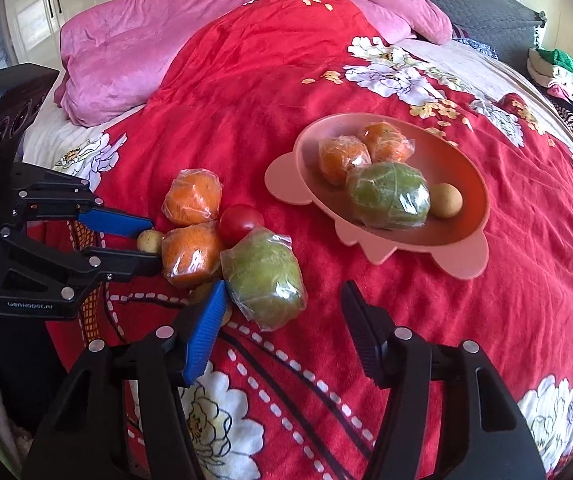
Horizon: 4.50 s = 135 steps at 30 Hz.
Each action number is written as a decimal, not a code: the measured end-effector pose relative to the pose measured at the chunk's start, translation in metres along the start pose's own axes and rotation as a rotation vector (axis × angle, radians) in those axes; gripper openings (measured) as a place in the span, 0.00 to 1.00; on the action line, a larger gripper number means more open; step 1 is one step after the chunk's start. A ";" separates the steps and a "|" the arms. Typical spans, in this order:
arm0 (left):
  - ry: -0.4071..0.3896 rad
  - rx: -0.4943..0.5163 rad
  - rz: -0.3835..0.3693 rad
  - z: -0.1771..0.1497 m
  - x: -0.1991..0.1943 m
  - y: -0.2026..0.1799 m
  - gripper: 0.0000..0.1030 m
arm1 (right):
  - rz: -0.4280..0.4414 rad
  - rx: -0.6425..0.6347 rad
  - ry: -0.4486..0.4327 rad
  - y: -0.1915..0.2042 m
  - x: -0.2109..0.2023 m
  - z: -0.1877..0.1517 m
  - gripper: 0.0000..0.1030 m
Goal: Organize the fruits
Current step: 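Grasp a small brown fruit with the left tool while the right tool grasps a bagged green fruit, then carry the small brown fruit and bagged green fruit over the pink bowl with both tools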
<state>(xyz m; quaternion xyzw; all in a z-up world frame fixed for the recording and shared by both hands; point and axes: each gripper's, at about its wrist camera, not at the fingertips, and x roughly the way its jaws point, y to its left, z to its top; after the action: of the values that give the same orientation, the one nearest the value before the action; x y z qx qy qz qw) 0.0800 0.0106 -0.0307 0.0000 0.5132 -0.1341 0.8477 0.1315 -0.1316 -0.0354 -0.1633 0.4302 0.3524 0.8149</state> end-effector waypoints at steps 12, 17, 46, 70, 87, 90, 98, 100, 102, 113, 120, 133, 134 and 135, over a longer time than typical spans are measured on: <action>0.007 0.043 -0.011 0.002 0.000 -0.004 0.22 | 0.065 0.029 -0.005 -0.001 0.014 0.005 0.37; 0.015 0.060 -0.008 0.003 0.003 -0.004 0.22 | 0.070 0.074 -0.017 -0.007 0.008 0.001 0.37; -0.033 0.191 -0.025 0.003 -0.017 -0.027 0.22 | 0.078 0.111 -0.027 -0.014 0.001 -0.004 0.37; 0.007 0.127 -0.087 0.008 0.003 -0.006 0.15 | 0.080 0.128 -0.032 -0.019 -0.002 -0.005 0.36; -0.069 0.103 -0.094 0.034 -0.029 -0.005 0.15 | 0.044 0.175 -0.102 -0.041 -0.032 -0.002 0.36; -0.074 0.104 -0.094 0.045 -0.027 -0.007 0.15 | 0.033 0.186 -0.118 -0.049 -0.037 0.000 0.36; -0.079 0.106 -0.104 0.072 -0.014 -0.015 0.15 | 0.000 0.209 -0.145 -0.071 -0.047 0.006 0.36; -0.079 0.107 -0.107 0.079 -0.010 -0.018 0.15 | -0.008 0.214 -0.149 -0.076 -0.048 0.007 0.36; -0.079 0.107 -0.108 0.084 -0.006 -0.020 0.15 | -0.013 0.218 -0.152 -0.080 -0.049 0.008 0.36; -0.059 0.124 -0.099 0.107 0.019 -0.030 0.15 | -0.035 0.229 -0.157 -0.099 -0.044 0.020 0.36; -0.039 0.135 -0.095 0.112 0.034 -0.036 0.15 | -0.042 0.233 -0.153 -0.108 -0.037 0.029 0.36; -0.033 0.133 -0.105 0.120 0.046 -0.037 0.15 | -0.050 0.219 -0.134 -0.120 -0.017 0.049 0.36; -0.033 0.134 -0.105 0.120 0.048 -0.038 0.15 | -0.051 0.218 -0.131 -0.121 -0.015 0.051 0.36; -0.032 0.133 -0.108 0.121 0.049 -0.038 0.15 | -0.051 0.218 -0.128 -0.122 -0.013 0.052 0.36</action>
<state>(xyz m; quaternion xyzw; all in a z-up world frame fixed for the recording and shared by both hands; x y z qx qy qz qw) 0.1980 -0.0537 -0.0104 0.0264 0.4890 -0.2134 0.8454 0.2442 -0.1931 0.0008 -0.0620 0.4087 0.2926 0.8623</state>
